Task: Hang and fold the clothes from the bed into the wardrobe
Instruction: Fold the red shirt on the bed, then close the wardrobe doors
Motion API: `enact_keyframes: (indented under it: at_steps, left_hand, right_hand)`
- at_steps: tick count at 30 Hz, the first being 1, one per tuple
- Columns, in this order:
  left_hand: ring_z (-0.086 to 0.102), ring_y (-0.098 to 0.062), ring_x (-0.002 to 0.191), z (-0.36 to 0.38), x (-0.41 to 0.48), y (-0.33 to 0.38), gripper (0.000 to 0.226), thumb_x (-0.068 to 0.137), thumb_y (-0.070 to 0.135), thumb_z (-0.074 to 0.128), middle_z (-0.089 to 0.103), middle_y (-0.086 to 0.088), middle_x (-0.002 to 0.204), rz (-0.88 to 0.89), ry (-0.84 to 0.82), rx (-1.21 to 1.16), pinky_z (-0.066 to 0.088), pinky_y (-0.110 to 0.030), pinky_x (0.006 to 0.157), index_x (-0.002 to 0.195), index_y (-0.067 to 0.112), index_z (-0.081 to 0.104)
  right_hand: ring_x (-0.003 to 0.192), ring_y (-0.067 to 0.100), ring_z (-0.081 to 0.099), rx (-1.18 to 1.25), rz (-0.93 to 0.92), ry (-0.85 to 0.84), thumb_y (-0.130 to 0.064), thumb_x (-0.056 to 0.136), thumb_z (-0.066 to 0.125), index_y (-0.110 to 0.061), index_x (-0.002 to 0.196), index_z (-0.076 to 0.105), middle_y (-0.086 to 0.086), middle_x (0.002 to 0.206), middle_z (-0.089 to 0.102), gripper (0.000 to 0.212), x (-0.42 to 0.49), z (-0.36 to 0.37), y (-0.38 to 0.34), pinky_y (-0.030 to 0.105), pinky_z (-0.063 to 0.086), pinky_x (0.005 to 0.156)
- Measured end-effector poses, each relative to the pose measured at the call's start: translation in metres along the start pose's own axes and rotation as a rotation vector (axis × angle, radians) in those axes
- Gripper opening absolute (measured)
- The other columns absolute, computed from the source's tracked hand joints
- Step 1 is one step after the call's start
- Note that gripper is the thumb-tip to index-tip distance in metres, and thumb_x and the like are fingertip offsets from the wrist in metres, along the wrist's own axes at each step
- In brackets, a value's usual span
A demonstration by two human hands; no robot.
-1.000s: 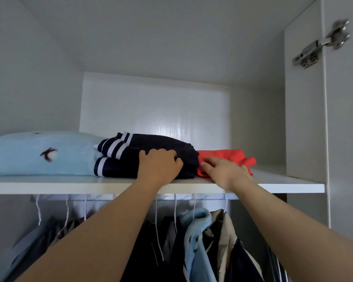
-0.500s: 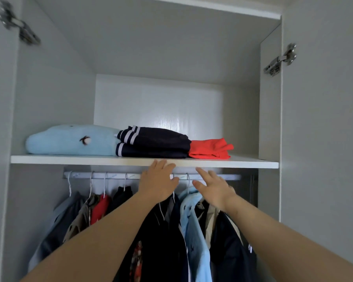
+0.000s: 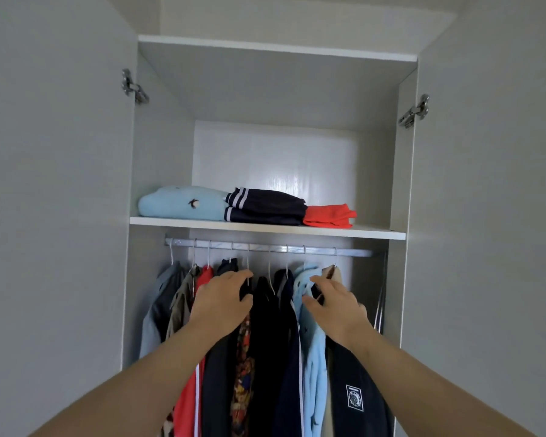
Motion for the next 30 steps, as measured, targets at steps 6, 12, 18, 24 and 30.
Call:
enact_keyframes:
  at_steps: [6, 12, 18, 24, 30]
  left_hand:
    - [0.049, -0.013, 0.120, -0.040, -0.034, -0.007, 0.045, 0.091, 0.029, 0.050, 0.052, 0.007, 0.132, 0.064, 0.111, 0.004, 0.038, -0.032, 0.102, 0.136, 0.026, 0.044]
    - [0.046, -0.010, 0.122, -0.068, -0.058, -0.029, 0.047, 0.091, 0.028, 0.051, 0.050, 0.007, 0.134, 0.104, 0.134, -0.007, 0.036, -0.031, 0.104, 0.137, 0.023, 0.042]
    - [0.050, -0.014, 0.114, -0.094, -0.078, -0.057, 0.043, 0.087, 0.021, 0.059, 0.053, 0.003, 0.126, 0.163, 0.209, -0.013, 0.040, -0.031, 0.100, 0.129, 0.017, 0.052]
    - [0.053, -0.027, 0.114, -0.126, -0.104, -0.096, 0.042, 0.081, 0.011, 0.063, 0.058, -0.008, 0.122, 0.138, 0.213, 0.084, 0.042, -0.041, 0.096, 0.123, 0.010, 0.059]
    - [0.047, -0.041, 0.123, -0.174, -0.135, -0.145, 0.063, 0.060, 0.007, 0.077, 0.053, -0.020, 0.129, 0.015, 0.489, 0.360, 0.035, -0.058, 0.096, 0.120, 0.008, 0.060]
  right_hand:
    - [0.133, 0.021, 0.034, 0.040, -0.064, 0.037, -0.048, 0.093, 0.039, -0.033, 0.141, 0.031, -0.005, 0.147, 0.034, 0.050, -0.035, -0.005, -0.036, 0.047, 0.025, 0.111]
    - [0.133, 0.021, 0.033, 0.119, -0.062, 0.039, -0.047, 0.094, 0.040, -0.033, 0.142, 0.029, -0.005, 0.149, 0.032, 0.051, -0.057, 0.002, -0.075, 0.043, 0.026, 0.106]
    - [0.133, 0.021, 0.033, 0.186, -0.058, 0.022, -0.044, 0.095, 0.042, -0.031, 0.143, 0.029, -0.002, 0.147, 0.034, 0.051, -0.079, 0.018, -0.102, 0.039, 0.030, 0.106]
    - [0.130, 0.022, 0.037, 0.214, -0.066, 0.022, -0.042, 0.095, 0.045, -0.025, 0.141, 0.034, 0.000, 0.145, 0.038, 0.051, -0.090, 0.040, -0.142, 0.042, 0.033, 0.107]
    - [0.127, 0.024, 0.040, 0.260, -0.130, -0.042, -0.042, 0.095, 0.046, -0.027, 0.142, 0.032, 0.003, 0.144, 0.038, 0.052, -0.101, 0.074, -0.203, 0.042, 0.035, 0.105]
Point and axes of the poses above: each hand's wrist, its own x-axis towards the middle knuckle, its own z-axis out of the palm, y = z × x, the point moved 1 cm from there along x, towards the middle knuckle
